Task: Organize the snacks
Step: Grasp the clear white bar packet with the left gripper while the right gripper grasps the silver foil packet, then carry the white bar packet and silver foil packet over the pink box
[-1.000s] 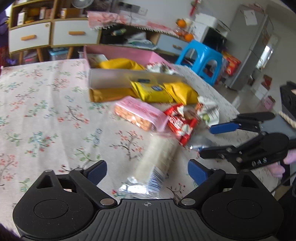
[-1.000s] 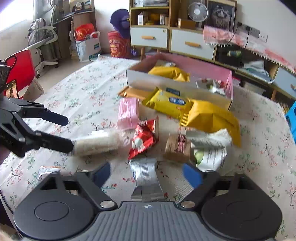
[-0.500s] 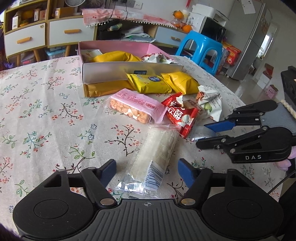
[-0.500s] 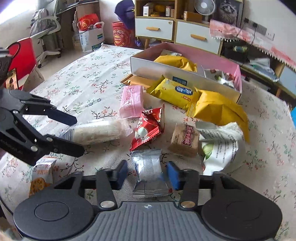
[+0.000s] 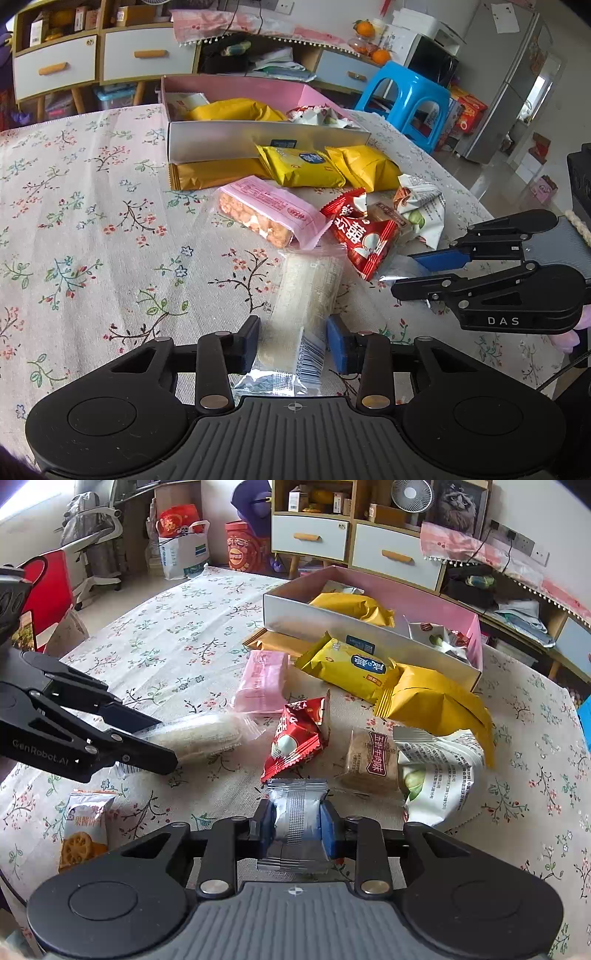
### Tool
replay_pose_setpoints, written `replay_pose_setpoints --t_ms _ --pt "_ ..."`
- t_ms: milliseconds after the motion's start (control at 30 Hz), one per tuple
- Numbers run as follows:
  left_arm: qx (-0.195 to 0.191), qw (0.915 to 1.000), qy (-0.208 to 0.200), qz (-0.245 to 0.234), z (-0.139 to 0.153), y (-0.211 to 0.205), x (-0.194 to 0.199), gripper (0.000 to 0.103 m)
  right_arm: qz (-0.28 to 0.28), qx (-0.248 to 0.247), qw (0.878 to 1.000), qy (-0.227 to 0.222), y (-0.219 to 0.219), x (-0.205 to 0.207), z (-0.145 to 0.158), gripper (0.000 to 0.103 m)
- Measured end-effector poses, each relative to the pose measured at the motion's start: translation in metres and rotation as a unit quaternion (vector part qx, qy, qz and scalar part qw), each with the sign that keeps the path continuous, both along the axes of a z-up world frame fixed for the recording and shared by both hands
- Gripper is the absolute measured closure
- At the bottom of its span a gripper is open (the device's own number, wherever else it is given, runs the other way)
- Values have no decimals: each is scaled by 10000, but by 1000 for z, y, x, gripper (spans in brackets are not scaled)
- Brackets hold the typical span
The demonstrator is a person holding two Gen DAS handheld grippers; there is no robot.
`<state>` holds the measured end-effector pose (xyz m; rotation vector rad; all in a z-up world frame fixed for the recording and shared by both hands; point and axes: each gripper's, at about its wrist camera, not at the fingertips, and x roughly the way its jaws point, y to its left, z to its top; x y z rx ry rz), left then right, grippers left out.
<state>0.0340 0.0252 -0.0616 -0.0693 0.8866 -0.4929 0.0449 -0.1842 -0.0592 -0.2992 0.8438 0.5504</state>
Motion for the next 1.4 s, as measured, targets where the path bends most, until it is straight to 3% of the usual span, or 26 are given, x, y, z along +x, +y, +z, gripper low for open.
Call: replay_pose_setpoints --t_ms 267,600,833,900,967,1167,1300,1367,1400 --pt "-39 10000 -61 -21 9 -1 -2 79 -75 149 9999 3 -2 2 7 86" --pt "-171 9998 16 61 20 0 -1 81 -133 304 9991 -279 -4 4 29 87" --pt "-334 9992 -150 185 39 6 5 85 -275 392 9979 -442 -6 10 41 87" --pt "-409 9987 -171 255 44 8 9 103 -306 450 9969 -561 -6 12 49 87" --pt "-479 9981 -157 346 46 12 14 103 -363 521 9958 -659 -7 16 56 87" --pt "-394 9982 344 304 35 12 29 103 -625 762 9930 -657 -11 32 65 87" --pt "-194 9978 627 102 24 2 29 89 -620 864 9936 -390 -9 37 62 87" --pt "-121 9975 697 -24 21 -4 26 69 -566 813 9948 -218 -6 37 57 87" --pt "-73 9975 705 -74 20 -8 25 64 -521 769 9956 -132 -3 36 55 87"
